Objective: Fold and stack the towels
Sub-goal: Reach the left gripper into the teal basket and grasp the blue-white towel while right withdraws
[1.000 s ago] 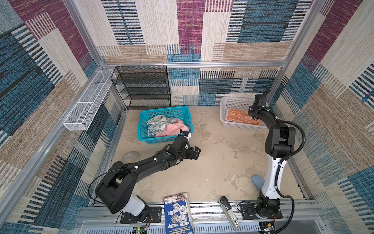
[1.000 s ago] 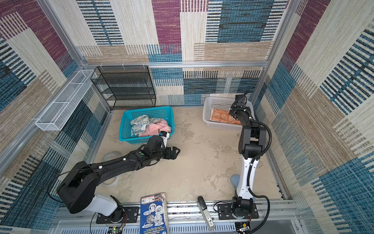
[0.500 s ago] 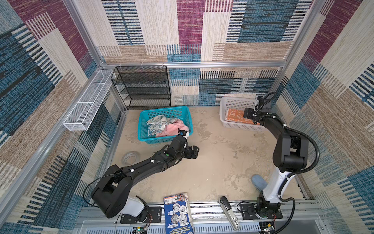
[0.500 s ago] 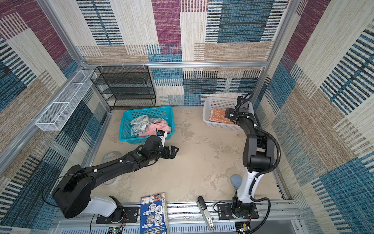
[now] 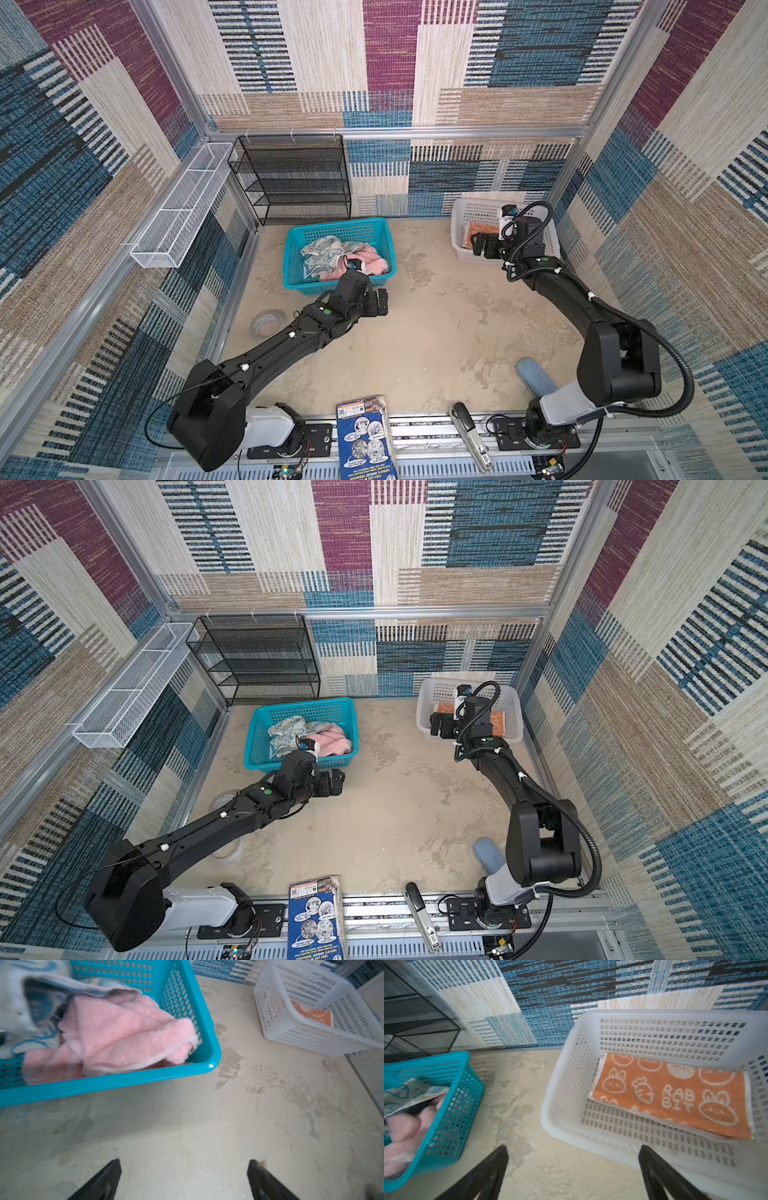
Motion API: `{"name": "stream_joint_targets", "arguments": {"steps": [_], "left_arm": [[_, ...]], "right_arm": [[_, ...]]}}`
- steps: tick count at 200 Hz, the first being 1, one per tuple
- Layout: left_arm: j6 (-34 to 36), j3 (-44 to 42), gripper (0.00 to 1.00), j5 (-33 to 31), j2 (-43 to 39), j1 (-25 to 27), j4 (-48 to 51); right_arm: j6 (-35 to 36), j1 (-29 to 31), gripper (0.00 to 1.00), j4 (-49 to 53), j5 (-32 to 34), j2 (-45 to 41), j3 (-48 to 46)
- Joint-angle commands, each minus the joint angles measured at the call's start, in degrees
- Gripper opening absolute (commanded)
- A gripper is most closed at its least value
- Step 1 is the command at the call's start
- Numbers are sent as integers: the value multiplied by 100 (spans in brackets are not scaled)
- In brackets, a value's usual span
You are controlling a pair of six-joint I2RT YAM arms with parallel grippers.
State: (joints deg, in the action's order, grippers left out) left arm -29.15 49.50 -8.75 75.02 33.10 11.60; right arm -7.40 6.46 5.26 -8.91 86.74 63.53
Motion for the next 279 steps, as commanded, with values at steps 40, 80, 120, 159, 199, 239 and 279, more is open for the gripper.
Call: {"name": "stream_joint_targets", "arguments": {"steps": [40,80,120,159,199,239,279], "left_arm": [[277,832,99,-122,346,-859,886],[524,1735,93,-382,1095,-1290,1296],[692,2394,93,-367,1820,-1679,1194],[843,3290,83,-406,2772,-1893,1563],[972,3761,34,-360,3258,-1913,1844],[1048,3813,0,-470,3117,-1922,1865],[1221,3848,0,-396,2441,-1922,1786]], "right_arm": [[-490,968,100,-524,-266,-487,-908],[-675,1152,100,-519,-81,-621,-1425],[-740,1162,100,-452,3,-849,-1907],[-850,1160,100,-427,20,-1094,-2193],[-921,1164,100,-373,36,-1186,-2221],[-1034,1167,100,-358,5,-1260,-2213],[-1120,1226,100,-307,106,-1293,-2237]]}}
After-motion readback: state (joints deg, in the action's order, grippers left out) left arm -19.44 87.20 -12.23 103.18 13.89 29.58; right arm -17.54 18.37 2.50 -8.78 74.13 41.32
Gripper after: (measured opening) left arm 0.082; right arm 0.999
